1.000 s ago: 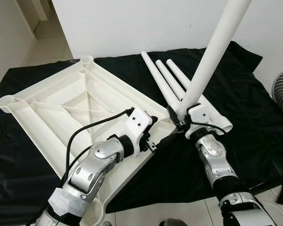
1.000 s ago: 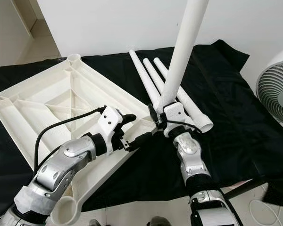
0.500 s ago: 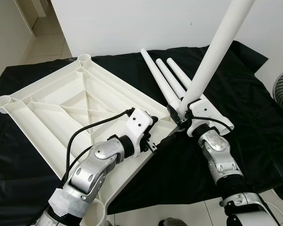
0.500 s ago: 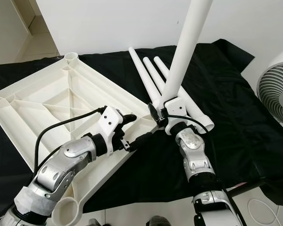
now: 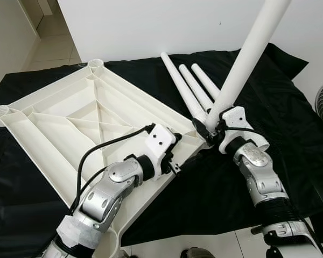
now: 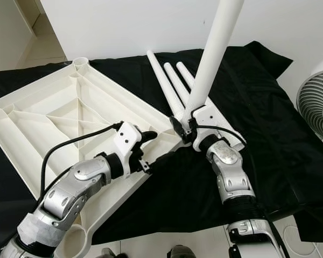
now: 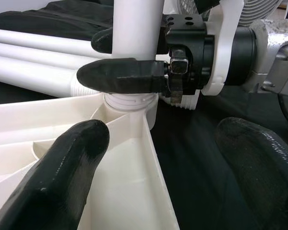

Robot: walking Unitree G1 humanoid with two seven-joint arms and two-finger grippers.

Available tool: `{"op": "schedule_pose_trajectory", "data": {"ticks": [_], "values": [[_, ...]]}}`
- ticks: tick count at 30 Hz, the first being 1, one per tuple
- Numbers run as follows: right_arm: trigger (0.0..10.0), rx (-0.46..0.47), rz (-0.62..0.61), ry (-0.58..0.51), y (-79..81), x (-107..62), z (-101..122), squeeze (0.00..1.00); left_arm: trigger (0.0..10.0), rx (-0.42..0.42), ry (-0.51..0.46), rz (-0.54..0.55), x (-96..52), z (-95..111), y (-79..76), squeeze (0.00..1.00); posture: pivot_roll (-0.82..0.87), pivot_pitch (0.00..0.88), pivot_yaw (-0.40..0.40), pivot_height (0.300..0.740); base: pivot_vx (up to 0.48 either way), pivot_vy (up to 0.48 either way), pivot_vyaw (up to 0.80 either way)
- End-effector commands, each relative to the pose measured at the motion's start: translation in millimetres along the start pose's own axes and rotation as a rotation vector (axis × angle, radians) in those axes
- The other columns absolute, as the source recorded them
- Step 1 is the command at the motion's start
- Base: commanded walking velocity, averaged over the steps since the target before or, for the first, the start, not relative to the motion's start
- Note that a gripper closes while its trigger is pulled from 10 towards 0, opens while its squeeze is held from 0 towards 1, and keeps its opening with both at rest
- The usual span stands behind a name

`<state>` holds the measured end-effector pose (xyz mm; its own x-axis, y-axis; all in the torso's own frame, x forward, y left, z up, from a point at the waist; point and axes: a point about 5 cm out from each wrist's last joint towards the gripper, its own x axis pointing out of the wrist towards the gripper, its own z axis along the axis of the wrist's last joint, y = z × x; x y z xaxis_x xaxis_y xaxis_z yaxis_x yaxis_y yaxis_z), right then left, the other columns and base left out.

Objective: Building children table

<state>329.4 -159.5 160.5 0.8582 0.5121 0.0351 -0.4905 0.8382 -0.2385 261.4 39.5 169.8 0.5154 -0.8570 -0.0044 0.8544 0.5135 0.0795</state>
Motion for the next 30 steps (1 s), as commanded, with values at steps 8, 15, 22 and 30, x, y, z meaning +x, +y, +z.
{"op": "schedule_pose_trajectory", "data": {"ticks": [8,15,22,30], "values": [[10.0,0.044,0.152,0.209,17.2,-5.7,-26,0.0,10.0,0.0,0.004,-0.012,-0.7,-1,-2.6,0.0,-0.17,0.079,0.084,0.74,0.0,0.0,0.0],[10.0,0.046,0.164,0.234,27.7,-10.8,-34,0.0,10.0,0.001,0.003,-0.006,-1.0,-1,-1.7,0.0,-0.16,0.079,0.082,0.74,0.0,0.0,0.0],[10.0,-0.047,0.153,0.159,37.4,-14.7,-33,0.0,10.0,0.004,0.002,-0.001,-1.0,0,-0.7,0.0,-0.16,0.092,0.082,0.74,0.0,0.0,0.0],[10.0,-0.186,0.156,0.044,45.0,-20.7,-26,0.0,10.0,0.002,0.0,0.003,-0.6,1,0.0,0.0,-0.16,0.101,0.083,0.74,0.0,0.0,0.0]]}}
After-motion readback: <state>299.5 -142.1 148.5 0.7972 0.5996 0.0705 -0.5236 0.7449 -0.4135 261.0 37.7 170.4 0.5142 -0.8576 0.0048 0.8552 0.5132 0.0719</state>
